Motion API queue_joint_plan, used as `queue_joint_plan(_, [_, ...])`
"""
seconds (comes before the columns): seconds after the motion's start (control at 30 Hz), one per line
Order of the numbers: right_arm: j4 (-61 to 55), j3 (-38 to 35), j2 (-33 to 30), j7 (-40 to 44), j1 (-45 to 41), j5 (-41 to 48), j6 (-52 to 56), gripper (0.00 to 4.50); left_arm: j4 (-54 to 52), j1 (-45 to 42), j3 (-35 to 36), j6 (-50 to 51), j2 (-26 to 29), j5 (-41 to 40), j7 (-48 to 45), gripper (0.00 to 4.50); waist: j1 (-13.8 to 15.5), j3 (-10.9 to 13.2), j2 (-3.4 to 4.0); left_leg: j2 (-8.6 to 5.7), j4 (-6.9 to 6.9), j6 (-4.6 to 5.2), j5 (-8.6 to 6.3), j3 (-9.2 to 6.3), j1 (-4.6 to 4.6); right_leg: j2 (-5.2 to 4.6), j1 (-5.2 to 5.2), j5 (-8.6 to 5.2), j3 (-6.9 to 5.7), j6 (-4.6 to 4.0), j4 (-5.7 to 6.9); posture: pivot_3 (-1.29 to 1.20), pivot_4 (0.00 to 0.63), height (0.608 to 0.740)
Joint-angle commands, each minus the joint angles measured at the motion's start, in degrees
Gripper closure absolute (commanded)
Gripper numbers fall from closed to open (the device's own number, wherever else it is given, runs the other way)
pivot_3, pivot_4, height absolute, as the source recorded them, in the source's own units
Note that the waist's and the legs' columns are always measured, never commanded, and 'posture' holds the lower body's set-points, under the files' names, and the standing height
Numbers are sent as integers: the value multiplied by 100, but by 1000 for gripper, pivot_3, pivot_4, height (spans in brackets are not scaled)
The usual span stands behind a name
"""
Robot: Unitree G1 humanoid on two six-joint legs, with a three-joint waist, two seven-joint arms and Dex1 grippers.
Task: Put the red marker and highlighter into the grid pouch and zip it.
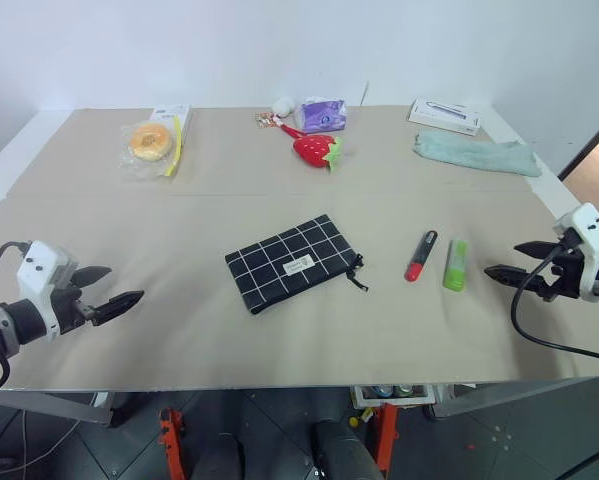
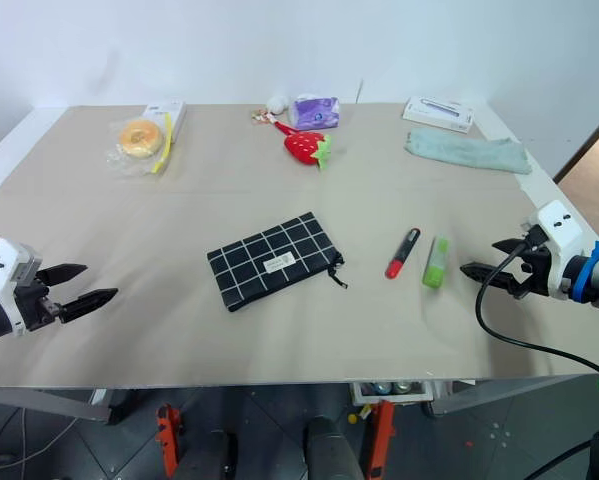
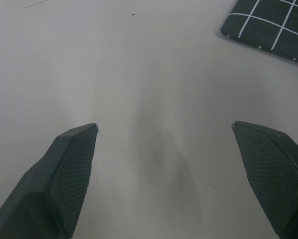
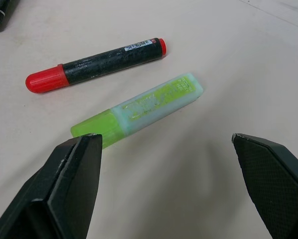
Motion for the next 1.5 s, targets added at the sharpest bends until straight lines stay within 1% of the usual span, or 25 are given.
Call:
queue_joint_plan(0.03, [-243, -142, -69, -14, -35, 48, 54, 0, -43, -122, 183, -38, 42, 63, 81, 42, 0, 0, 0, 0, 0, 0, 0, 0, 0, 0, 0, 0, 0, 0, 0, 0, 150, 739])
queue_joint_plan(0.3, [-389, -171, -54, 20, 38, 95, 161, 0, 163, -416, 197, -92, -24, 209, 320, 42, 2, 0, 0, 0, 2, 0, 0, 2, 1, 0, 1, 6, 3, 11, 2, 0, 150, 739])
queue_joint_plan(0.93, [-303, -151, 9, 25, -20, 68, 45, 0, 516, -722, 261, -485, -52, 452, 597, 42, 3, 0, 0, 0, 3, 0, 0, 2, 2, 1, 1, 15, 3, 25, 3, 0, 150, 739])
queue_joint_plan(1.1, [-223, -148, 25, 132, -63, 118, 26, 0, 513, -780, 279, -502, -91, 420, 609, 42, 3, 0, 0, 0, 3, 0, 0, 2, 2, 0, 2, 16, 3, 25, 3, 0, 150, 739])
queue_joint_plan(1.2, [-380, -203, 124, 178, -179, 262, 50, 0, 522, -917, 236, -570, -202, 365, 612, 42, 3, 0, 0, 0, 3, 0, 0, 2, 3, 1, 2, 17, 3, 26, 4, 0, 150, 739])
queue_joint_plan(1.3, [-922, -303, 333, 171, -126, 554, 210, 0, 452, -1102, 159, -844, -362, 381, 572, 42, 4, 0, 0, 0, 6, 0, 0, 2, 3, 2, 2, 21, 3, 29, 5, 0, 150, 739])
queue_joint_plan(1.4, [-1747, -313, 781, -159, -178, 931, 647, 718, 488, -1198, -83, -1457, -453, 572, 281, 0, 2, -1, -1, 2, 7, 0, 0, 1, 3, 5, 3, 24, 3, 31, 8, 0, 150, 739])
queue_joint_plan(1.47, [-2325, -159, 1226, -595, -265, 1063, 972, 1710, 475, -1288, -270, -1738, -541, 708, 204, 0, 1, -2, -1, 4, 8, 0, 0, 1, 4, 8, 3, 28, 5, 31, 8, 0, 150, 739])
queue_joint_plan(1.5, [-2536, -99, 1384, -755, -283, 1082, 1072, 2016, 486, -1324, -341, -1876, -570, 776, 182, 0, 1, -2, -1, 4, 9, 0, 0, 2, 6, 8, 4, 29, 6, 31, 8, 0, 150, 739])
